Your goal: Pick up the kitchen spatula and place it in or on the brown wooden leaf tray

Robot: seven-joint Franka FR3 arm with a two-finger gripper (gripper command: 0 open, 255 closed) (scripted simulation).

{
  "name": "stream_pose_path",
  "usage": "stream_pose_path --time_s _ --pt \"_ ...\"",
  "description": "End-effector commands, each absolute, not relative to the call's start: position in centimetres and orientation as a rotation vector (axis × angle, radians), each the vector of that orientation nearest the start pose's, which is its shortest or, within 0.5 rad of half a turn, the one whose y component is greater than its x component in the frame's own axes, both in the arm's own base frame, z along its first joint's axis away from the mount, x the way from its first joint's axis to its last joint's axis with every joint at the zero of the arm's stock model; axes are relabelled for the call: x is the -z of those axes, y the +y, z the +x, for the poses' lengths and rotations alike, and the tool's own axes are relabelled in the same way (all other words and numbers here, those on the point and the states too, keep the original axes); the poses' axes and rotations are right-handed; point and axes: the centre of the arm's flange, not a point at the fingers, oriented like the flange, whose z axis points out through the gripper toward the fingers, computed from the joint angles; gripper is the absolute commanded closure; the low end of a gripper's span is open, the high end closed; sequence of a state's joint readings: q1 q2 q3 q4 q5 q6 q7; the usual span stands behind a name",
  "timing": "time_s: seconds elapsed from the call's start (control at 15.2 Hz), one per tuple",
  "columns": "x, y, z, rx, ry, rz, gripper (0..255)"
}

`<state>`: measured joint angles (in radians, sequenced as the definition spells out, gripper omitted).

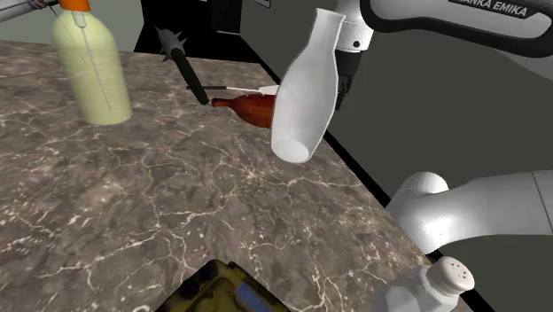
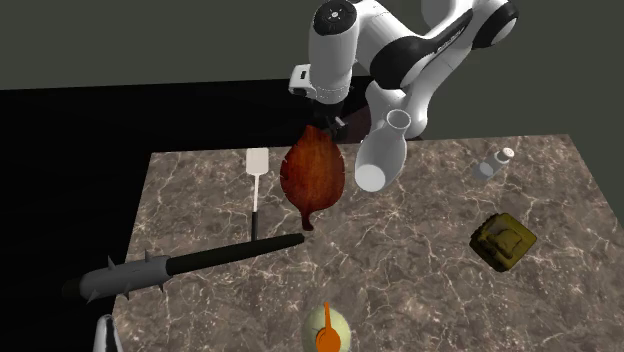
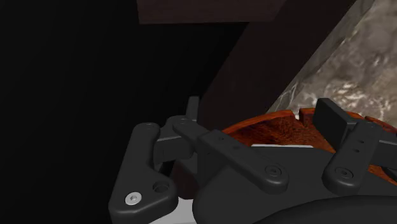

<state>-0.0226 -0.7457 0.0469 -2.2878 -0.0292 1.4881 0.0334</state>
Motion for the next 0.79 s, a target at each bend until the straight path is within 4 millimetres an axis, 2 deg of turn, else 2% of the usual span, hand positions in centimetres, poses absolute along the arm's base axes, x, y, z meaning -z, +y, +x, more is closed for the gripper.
stream_pose_path --time_s 0.0,0.4,0.73 --pt "-60.3 0.9 31.0 -0.085 0.038 -3.202 0" --pt "-60.8 -0.5 38.2 -0.036 -0.415 -3.151 0" --pt "-61.4 -0.2 44.4 0.005 -0.782 -3.059 0"
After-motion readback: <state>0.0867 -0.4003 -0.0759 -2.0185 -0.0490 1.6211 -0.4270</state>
